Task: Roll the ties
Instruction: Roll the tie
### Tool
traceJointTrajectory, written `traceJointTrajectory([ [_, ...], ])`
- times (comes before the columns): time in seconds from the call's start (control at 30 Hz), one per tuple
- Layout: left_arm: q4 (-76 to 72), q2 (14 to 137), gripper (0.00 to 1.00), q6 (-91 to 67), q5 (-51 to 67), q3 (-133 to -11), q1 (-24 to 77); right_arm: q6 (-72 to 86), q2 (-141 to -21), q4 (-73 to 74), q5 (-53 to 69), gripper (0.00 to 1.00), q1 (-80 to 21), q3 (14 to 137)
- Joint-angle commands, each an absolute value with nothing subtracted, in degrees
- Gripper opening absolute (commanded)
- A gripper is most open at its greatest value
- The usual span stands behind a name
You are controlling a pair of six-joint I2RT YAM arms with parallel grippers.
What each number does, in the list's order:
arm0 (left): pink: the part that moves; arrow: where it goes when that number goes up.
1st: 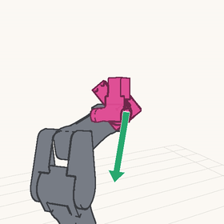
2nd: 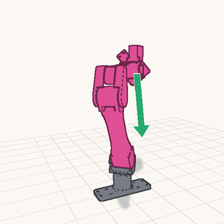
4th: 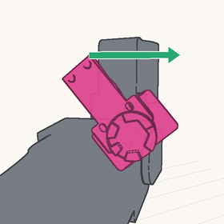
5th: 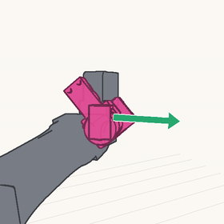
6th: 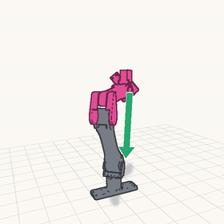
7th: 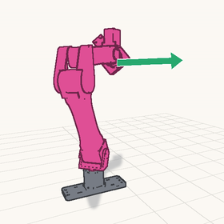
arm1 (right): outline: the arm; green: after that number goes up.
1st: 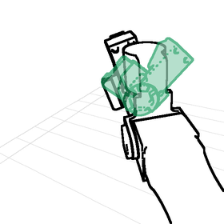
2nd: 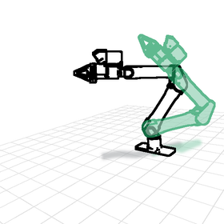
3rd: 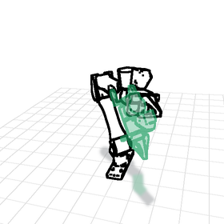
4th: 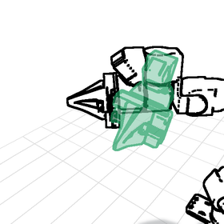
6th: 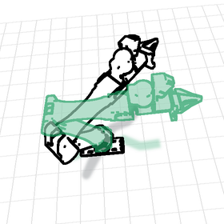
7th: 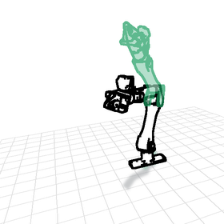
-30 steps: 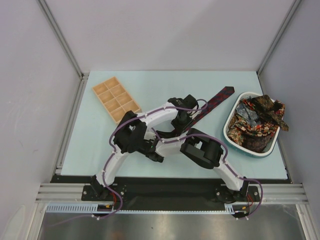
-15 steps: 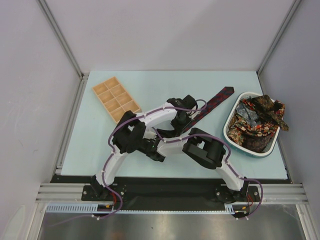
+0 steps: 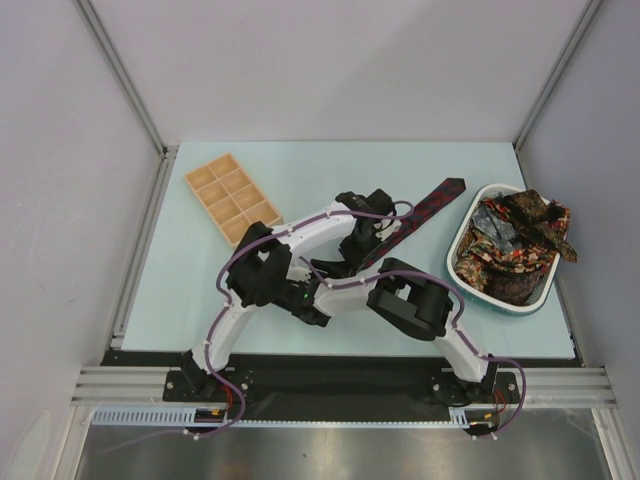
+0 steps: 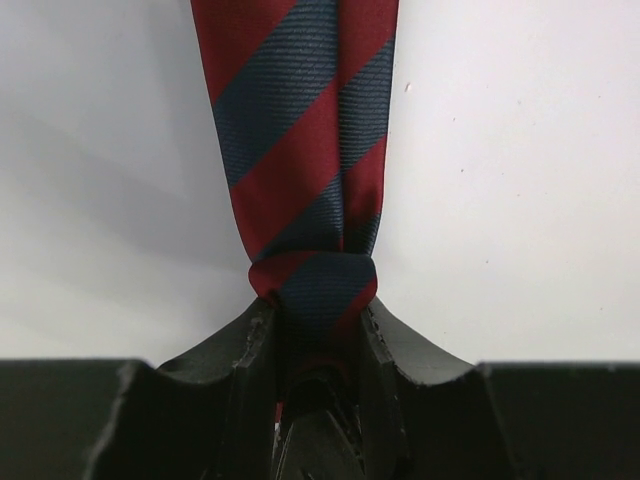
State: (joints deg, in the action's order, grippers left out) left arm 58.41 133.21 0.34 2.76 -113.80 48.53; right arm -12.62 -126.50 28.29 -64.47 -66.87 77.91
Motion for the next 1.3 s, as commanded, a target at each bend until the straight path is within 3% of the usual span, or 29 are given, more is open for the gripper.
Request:
traceJointTrajectory([
  [0.0,67.2,131.1,0.30,1.0,4.0,-115.1,49.0,-9.7,-129.1,28.5,-54.5,0.55,-65.7,76.5],
  [0.1,65.4,130.2,0.30,0.9,5.0,-112.5,49.1,-9.5,-129.5,28.7,-54.7,0.50,-65.6,76.8],
  [0.27,64.3,130.1,0.33,0.6,5.6,-111.3,49.5,-8.4,-130.1,29.6,-54.6,0.29,-65.1,77.5],
  [0.37,64.0,129.6,0.37,0.5,4.8,-111.8,49.4,-7.6,-129.3,29.5,-53.8,0.23,-65.2,77.6],
  [0.5,62.8,128.1,0.51,0.4,3.7,-113.6,49.3,-7.2,-127.5,29.0,-51.4,0.22,-65.4,77.8],
  [0.53,62.0,126.4,0.60,0.4,3.5,-113.6,49.1,-7.0,-127.1,29.0,-50.9,0.23,-65.4,77.9],
  [0.7,54.6,119.3,0.73,-2.3,4.3,-112.0,46.1,-6.9,-125.0,28.1,-47.5,0.22,-65.0,77.5],
  [0.9,39.2,105.1,0.90,-10.4,5.0,-96.8,38.8,-7.3,-120.4,25.4,-42.9,0.22,-64.1,75.2],
  [1.27,16.4,89.7,1.00,-24.0,13.7,-73.0,21.2,-4.5,-109.3,21.2,-27.2,0.21,-59.2,70.4],
])
